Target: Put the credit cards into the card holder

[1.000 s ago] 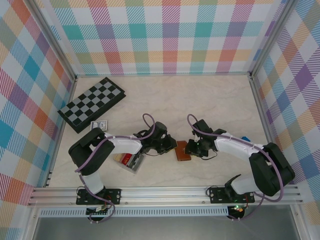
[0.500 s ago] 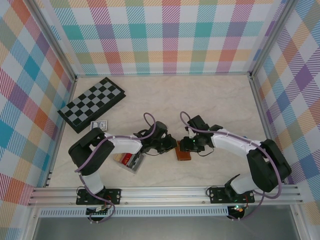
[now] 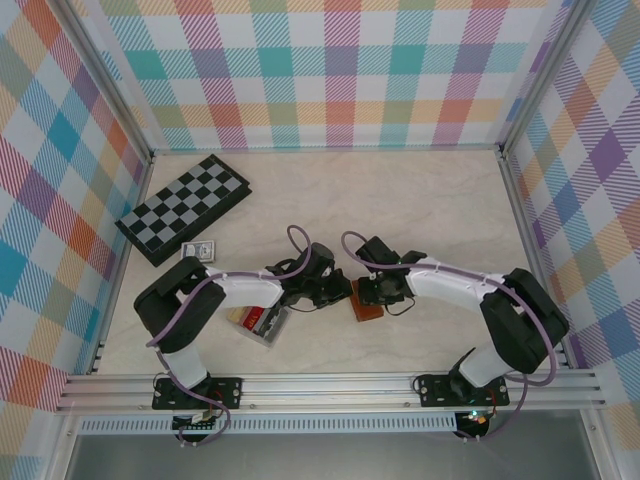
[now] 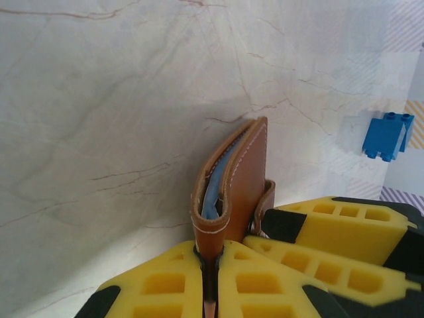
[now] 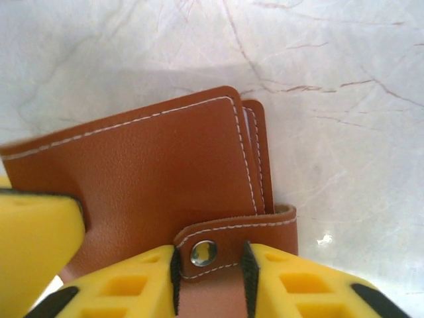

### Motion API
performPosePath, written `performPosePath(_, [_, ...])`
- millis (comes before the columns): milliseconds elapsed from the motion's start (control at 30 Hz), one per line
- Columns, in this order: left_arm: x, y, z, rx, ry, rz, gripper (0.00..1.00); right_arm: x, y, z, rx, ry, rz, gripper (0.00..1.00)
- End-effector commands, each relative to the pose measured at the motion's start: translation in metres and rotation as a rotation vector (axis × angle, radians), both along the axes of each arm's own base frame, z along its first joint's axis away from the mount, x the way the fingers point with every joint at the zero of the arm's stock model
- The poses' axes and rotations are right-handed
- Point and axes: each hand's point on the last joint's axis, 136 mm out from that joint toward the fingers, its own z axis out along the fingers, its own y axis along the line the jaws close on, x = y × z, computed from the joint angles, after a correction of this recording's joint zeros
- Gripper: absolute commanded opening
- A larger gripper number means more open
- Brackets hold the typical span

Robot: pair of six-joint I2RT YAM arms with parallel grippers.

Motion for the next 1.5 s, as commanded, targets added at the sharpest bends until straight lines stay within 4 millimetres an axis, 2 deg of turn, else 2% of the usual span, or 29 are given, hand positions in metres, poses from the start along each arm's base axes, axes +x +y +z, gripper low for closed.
performPosePath(0, [-0.010,0.002,0.015,0.014,-0.026,-0.050,0.00,0.000,-0.051,-0.005,-0.188,-0.050,-0.106,0.23])
performPosePath(100, [-0.016,0.011,0.006,0.060,-0.021,-0.069,0.00,0.004,-0.051,0.001,-0.166,-0.061,-0.114,0.16])
performPosePath(233, [-0.023,0.018,-0.002,0.085,-0.013,-0.086,0.00,0.006,-0.057,-0.001,-0.168,-0.042,-0.127,0.09])
performPosePath(433, [-0.026,0.026,-0.005,0.153,-0.025,-0.136,0.00,0.004,-0.058,-0.011,-0.141,0.025,-0.127,0.16])
performPosePath(700, [-0.021,0.027,-0.007,0.206,-0.031,-0.176,0.00,-0.011,-0.058,-0.028,-0.139,0.121,-0.136,0.21])
performPosePath(833, [-0.017,0.031,-0.009,0.255,-0.036,-0.172,0.06,-0.016,-0.055,-0.022,-0.088,0.109,-0.134,0.26])
performPosePath(933, [-0.012,0.034,-0.005,0.288,-0.047,-0.162,0.11,-0.014,-0.056,-0.008,-0.073,0.073,-0.128,0.28])
performPosePath(1067, [-0.007,0.043,0.007,0.337,-0.067,-0.132,0.32,-0.003,-0.039,0.029,0.042,-0.019,-0.083,0.37])
performPosePath(1100, [-0.005,0.044,0.015,0.338,-0.082,-0.122,0.38,0.001,-0.034,0.040,0.067,-0.041,-0.072,0.40])
performPosePath(1167, [-0.001,0.047,0.034,0.332,-0.122,-0.100,0.39,0.006,-0.027,0.057,0.107,-0.074,-0.053,0.43])
performPosePath(1233, [0.003,0.056,0.057,0.329,-0.170,-0.056,0.48,0.010,-0.018,0.072,0.151,-0.100,-0.029,0.45])
performPosePath(1333, [0.007,0.086,0.091,0.388,-0.249,0.039,0.58,0.015,0.004,0.095,0.247,-0.118,0.042,0.50])
performPosePath(1467, [-0.002,0.160,0.124,0.517,-0.300,0.261,0.76,0.011,0.052,0.125,0.472,-0.081,0.208,0.63])
